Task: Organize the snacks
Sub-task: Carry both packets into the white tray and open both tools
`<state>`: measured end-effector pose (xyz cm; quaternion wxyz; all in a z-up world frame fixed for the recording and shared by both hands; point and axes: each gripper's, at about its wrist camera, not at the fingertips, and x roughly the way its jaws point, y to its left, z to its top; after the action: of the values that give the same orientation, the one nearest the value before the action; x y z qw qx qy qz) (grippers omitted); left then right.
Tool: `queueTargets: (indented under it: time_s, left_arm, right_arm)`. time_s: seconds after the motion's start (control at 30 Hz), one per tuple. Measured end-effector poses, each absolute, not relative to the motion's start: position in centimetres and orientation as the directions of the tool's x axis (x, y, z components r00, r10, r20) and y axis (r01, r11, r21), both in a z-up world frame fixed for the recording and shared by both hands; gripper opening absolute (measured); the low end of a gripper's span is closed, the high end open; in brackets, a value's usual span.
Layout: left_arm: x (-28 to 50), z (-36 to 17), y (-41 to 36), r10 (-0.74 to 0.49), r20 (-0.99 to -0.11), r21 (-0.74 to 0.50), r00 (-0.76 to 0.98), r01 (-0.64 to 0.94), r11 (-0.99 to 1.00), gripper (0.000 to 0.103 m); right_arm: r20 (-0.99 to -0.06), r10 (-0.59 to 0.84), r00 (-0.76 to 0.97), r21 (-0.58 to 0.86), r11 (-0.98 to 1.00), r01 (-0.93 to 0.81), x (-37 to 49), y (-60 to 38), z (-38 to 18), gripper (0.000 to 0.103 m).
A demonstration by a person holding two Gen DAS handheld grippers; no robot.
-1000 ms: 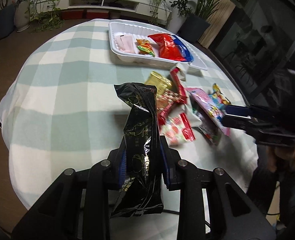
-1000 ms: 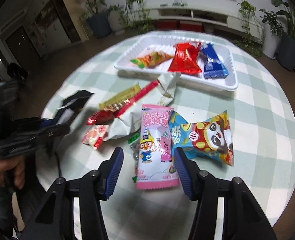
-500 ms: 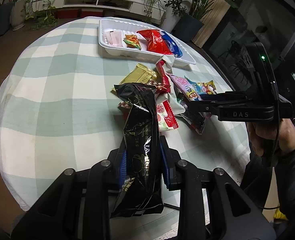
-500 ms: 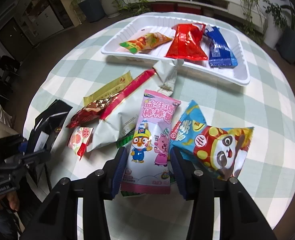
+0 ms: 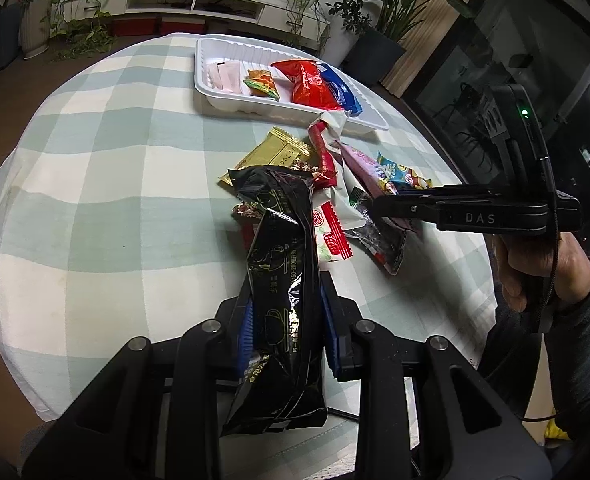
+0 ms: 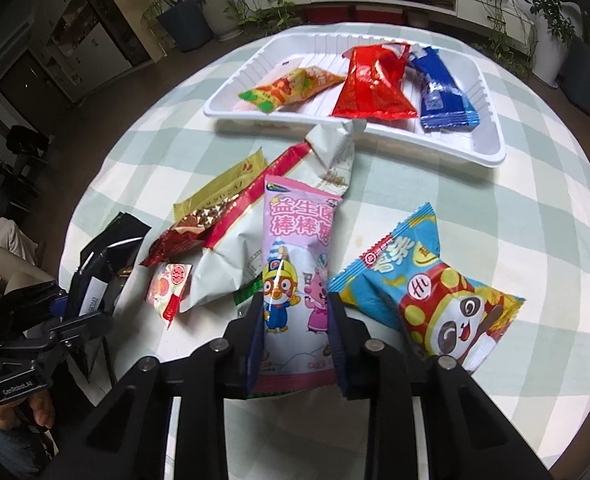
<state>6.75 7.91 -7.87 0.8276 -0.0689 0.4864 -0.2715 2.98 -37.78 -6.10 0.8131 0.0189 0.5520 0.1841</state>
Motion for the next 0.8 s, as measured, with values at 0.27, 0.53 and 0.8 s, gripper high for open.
queueTargets:
  time_s: [0.27, 0.53, 0.8]
  left_arm:
    - [6.6, -7.2, 8.1, -0.536, -0.750, -0.399, 0.388, 0.381, 0.834, 0.026]
    - [8.5, -5.0, 8.4, -0.563, -0.716, -0.419, 0.413, 0.391, 0.820, 0.026]
    - [15.9, -1.0, 8.1, -0.560, -0.685, -0.398, 0.466, 0.404, 0.823, 0.026]
  right_arm:
    - [-0.825, 0.401, 0.398, 0.313, 0.911, -0.268, 0.7, -39.1, -3.3, 0.028]
    - [-0.778, 0.445, 0.443, 0.384, 0.896, -0.225, 0.6, -41.6, -2.0, 0.028]
    - [-0.716, 0.386, 0.582, 0.383, 0.914, -0.135, 5.2, -45.8, 2.1, 0.028]
